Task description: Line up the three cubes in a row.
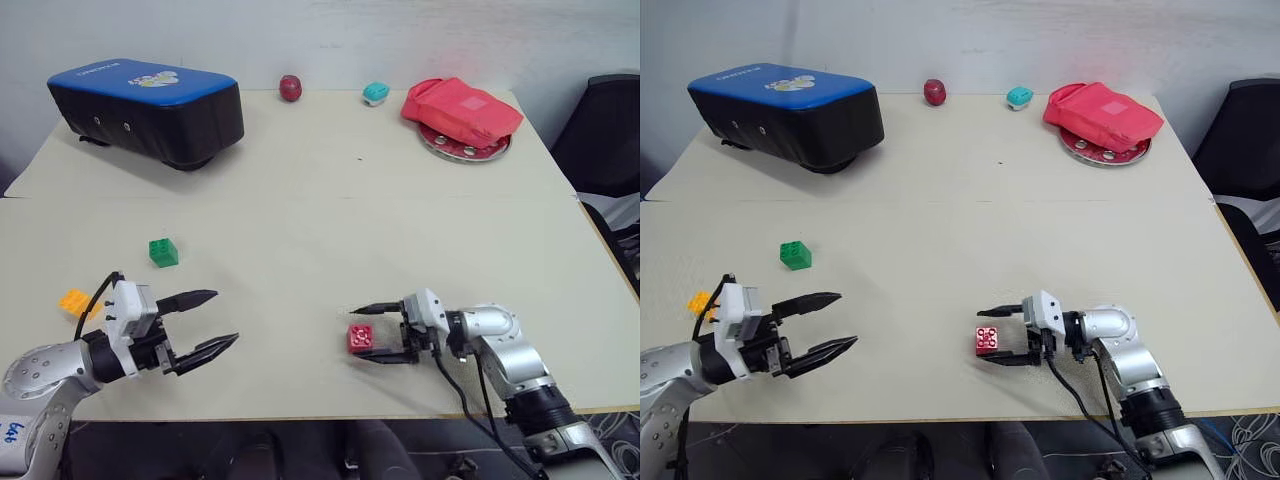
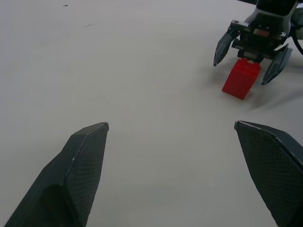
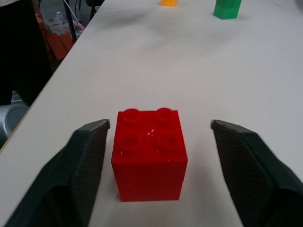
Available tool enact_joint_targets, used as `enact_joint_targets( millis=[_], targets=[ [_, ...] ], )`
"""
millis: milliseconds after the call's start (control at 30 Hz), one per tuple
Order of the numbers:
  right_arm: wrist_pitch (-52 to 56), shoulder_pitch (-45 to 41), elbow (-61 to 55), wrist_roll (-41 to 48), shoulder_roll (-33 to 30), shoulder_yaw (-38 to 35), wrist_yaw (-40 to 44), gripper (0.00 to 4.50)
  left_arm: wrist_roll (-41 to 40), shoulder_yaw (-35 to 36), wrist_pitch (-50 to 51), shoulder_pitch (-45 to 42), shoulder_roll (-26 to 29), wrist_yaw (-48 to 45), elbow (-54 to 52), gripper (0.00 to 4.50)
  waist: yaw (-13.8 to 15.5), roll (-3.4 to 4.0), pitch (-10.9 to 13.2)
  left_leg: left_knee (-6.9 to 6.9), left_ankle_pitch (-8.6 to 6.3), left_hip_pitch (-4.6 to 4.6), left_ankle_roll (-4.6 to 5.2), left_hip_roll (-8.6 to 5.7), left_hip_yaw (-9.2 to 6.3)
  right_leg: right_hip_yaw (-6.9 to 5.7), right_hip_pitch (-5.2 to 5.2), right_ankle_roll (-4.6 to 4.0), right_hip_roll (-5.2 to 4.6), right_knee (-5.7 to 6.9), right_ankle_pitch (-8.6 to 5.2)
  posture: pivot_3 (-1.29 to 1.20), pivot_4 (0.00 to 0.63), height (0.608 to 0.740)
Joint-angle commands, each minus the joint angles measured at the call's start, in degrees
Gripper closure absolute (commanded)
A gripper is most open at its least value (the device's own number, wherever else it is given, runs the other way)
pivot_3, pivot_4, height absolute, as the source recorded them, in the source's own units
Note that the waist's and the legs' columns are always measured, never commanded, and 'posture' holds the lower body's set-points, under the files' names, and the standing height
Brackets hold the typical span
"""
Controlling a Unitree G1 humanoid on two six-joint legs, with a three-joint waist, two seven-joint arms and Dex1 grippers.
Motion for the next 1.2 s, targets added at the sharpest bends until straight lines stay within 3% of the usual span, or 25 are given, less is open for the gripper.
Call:
enact_joint_targets(
  millis=[33,267,500,633,800,933,1067,1200],
  targets=[
    [1.65,1.21,-6.92,3.58,-1.47,-1.26,1.36,0.04,-0.44,4.09,-0.80,2.87,0.65,-1.04,0.10,0.00,-0.02,0.00,0.00,-0.01,0.00,-0.01,0.00,0.01,0.00,0.00,-0.01,0.00,0.00,-0.02,0.00,0.00,0.150,0.740],
    [1.68,5.95,-12.66,15.88,-0.02,-10.91,-0.63,0.04,3.63,15.68,-8.32,15.51,-6.65,2.43,4.68,0.00,-0.05,-0.05,-0.02,-0.01,-0.06,0.00,0.09,0.00,0.01,0.00,0.03,0.00,-0.02,-0.08,0.00,0.00,0.150,0.740],
    [-4.99,10.00,-2.42,14.01,-1.98,-20.78,-1.47,0.04,2.98,27.82,-14.72,23.06,-20.05,13.35,9.27,0.00,0.51,-0.27,-0.10,0.07,-0.35,0.04,0.52,-0.05,-0.01,-0.02,0.16,0.02,-0.06,-0.17,0.01,0.00,0.150,0.740],
    [-8.26,10.96,0.36,13.09,-2.34,-22.27,0.24,0.04,2.55,26.77,-15.65,22.56,-21.94,14.81,8.47,0.00,1.20,-0.32,-0.11,0.09,-0.40,0.30,0.58,-0.06,-0.01,-0.02,0.51,0.02,-0.04,-0.25,0.01,0.00,0.150,0.740],
    [-8.21,9.88,-1.31,14.15,-1.03,-21.29,0.64,0.04,-1.07,22.04,-5.58,13.39,-18.73,25.35,0.18,0.00,1.96,-0.36,-0.10,0.00,-0.46,0.83,0.55,-0.06,-0.06,-0.03,1.02,0.01,-0.04,-0.28,0.01,0.00,0.150,0.740],
    [-8.85,8.89,-0.54,14.09,-0.09,-20.48,1.32,0.04,-2.04,13.09,9.48,-1.09,-16.98,42.94,-7.88,0.00,1.95,-0.38,-0.12,-0.03,-0.50,0.92,0.49,-0.04,-0.04,-0.03,1.08,0.02,-0.05,-0.25,0.02,0.00,0.150,0.740],
    [-8.56,8.80,-0.40,13.91,-0.10,-20.08,1.85,0.04,0.16,9.13,20.52,-15.83,-18.46,58.18,-5.56,0.00,2.15,-0.38,-0.13,0.05,-0.36,0.90,0.26,-0.01,-0.02,-0.01,1.04,0.04,0.00,-0.19,0.02,0.00,0.150,0.740],
    [-8.34,8.98,-0.54,13.79,-0.11,-19.81,2.20,0.04,4.92,5.12,23.58,-26.30,-18.50,63.60,1.88,0.00,1.93,-0.38,-0.12,0.04,-0.21,0.93,-0.01,0.00,0.02,0.09,0.98,0.04,0.12,-0.18,0.02,0.00,0.150,0.740]
  ],
)
